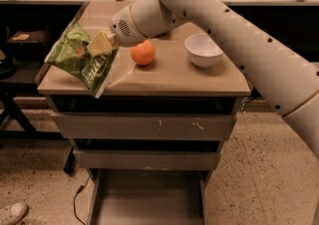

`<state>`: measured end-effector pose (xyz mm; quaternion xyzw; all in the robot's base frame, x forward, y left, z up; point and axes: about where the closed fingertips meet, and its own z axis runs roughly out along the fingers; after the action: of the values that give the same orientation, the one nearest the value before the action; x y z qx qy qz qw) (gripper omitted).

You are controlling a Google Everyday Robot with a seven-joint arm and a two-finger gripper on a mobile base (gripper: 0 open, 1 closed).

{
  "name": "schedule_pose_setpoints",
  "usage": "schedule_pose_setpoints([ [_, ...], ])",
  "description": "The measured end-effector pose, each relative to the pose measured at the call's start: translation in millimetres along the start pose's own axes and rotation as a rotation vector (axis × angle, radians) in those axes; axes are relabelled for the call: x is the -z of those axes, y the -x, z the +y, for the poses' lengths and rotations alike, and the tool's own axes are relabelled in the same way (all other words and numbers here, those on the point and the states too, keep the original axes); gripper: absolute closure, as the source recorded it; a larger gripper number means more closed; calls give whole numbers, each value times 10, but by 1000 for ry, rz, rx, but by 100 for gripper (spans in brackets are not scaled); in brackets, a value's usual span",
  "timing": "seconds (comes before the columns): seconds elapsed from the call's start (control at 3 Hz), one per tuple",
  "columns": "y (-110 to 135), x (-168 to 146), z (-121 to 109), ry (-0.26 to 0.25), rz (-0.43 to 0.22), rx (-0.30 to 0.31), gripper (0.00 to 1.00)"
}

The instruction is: Pick green jalapeno chip bag from bottom drawer and place on counter

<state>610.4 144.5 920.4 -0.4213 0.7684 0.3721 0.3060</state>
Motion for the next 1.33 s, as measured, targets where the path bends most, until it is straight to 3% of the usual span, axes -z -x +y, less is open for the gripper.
schedule_pose_setpoints([
  [0.33,228,-306,-263,-10,44,-25,100],
  [0.67,266,-329,-254,-7,42,-22,100],
  [1.33,266,-329,-253,-7,42,-22,58],
])
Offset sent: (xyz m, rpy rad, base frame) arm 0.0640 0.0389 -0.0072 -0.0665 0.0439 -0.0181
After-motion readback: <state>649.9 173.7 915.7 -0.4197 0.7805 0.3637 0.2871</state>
